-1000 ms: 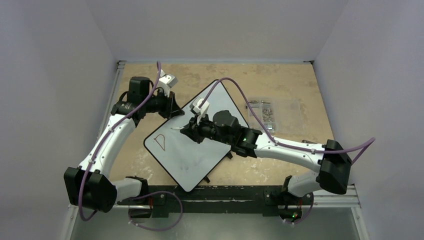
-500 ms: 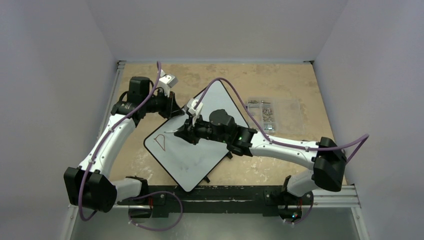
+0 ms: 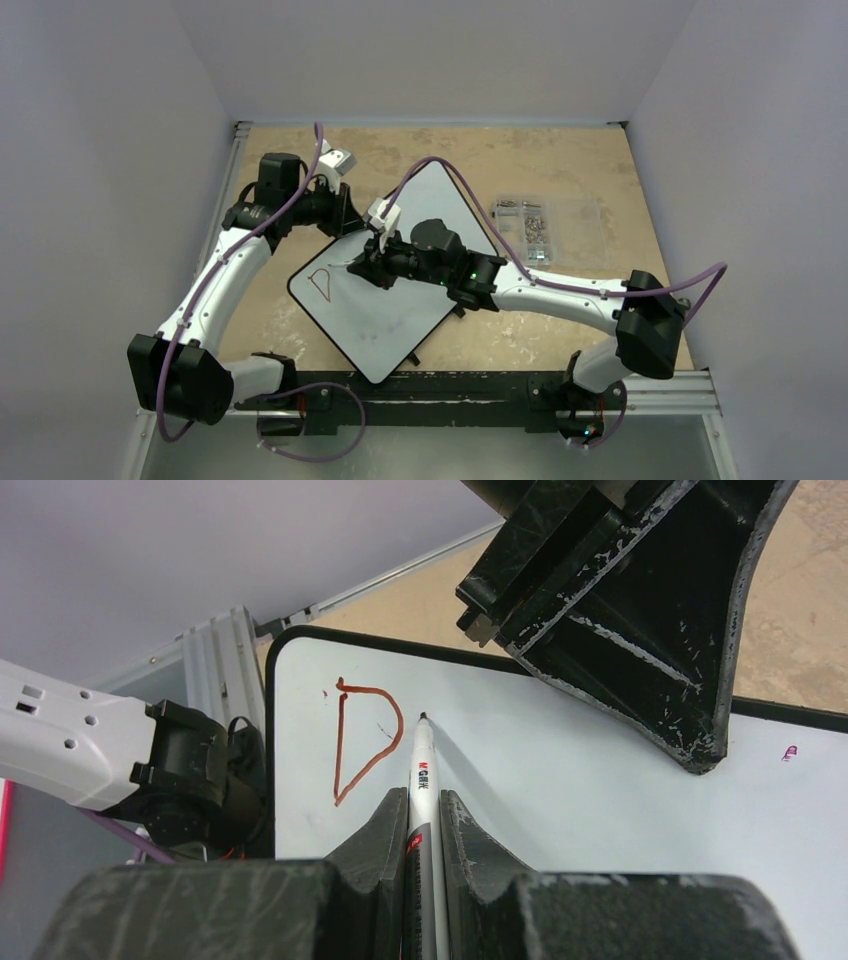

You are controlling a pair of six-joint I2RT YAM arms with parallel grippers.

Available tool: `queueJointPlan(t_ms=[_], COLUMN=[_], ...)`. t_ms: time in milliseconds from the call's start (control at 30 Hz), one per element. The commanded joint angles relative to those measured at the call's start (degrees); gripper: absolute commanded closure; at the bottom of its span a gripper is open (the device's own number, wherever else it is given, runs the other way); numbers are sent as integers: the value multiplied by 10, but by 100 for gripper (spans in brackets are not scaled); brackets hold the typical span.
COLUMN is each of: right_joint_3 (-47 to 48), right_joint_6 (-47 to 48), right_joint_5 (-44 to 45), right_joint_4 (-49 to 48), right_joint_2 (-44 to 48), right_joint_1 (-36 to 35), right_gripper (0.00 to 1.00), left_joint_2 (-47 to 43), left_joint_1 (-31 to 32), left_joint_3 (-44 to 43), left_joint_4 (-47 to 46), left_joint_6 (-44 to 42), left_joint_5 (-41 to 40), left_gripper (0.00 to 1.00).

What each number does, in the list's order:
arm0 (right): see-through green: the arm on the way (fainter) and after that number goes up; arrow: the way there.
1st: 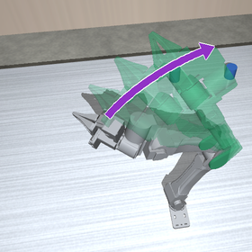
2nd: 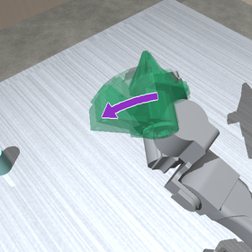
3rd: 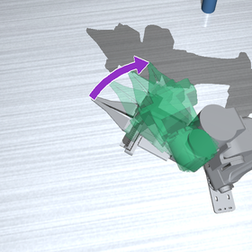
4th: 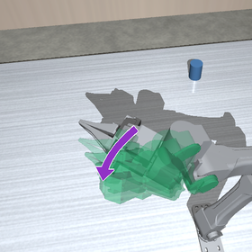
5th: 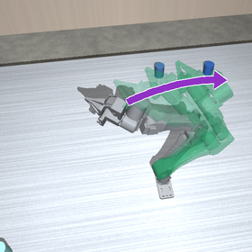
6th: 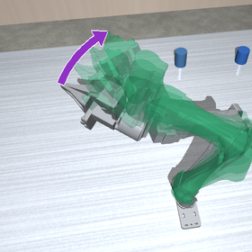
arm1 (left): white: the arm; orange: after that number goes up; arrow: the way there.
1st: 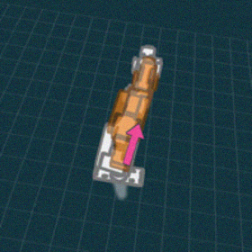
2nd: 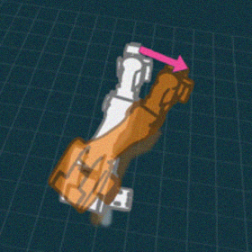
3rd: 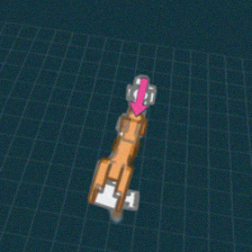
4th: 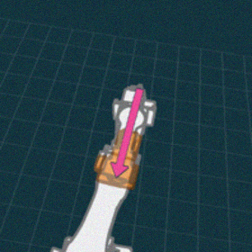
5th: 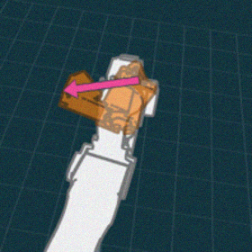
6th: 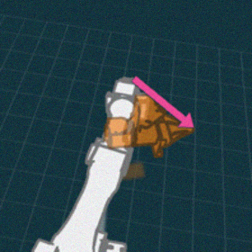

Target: Write a sentence on the whiteboard

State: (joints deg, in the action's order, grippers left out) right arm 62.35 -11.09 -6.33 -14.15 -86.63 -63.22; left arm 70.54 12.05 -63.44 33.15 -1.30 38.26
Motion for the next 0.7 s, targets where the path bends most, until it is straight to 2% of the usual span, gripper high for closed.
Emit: queueJointPlan(t_ms=[0, 433, 667], right_joint_3=[-3, -76, -71], right_joint_6=[-3, -13, -14], right_joint_5=[18, 18, 14], right_joint_4=[-2, 2, 2], right_joint_2=[5, 35, 34], right_joint_1=[2, 1, 1], right_gripper=[100, 100, 100], left_joint_2=[2, 2, 2], left_joint_1=[16, 16, 16], left_joint_3=[-14, -16, -16], left_joint_4=[1, 2, 2], left_joint_6=[-47, -48, -47], left_joint_5=[-1, -3, -2], left_gripper=[100, 100, 100])
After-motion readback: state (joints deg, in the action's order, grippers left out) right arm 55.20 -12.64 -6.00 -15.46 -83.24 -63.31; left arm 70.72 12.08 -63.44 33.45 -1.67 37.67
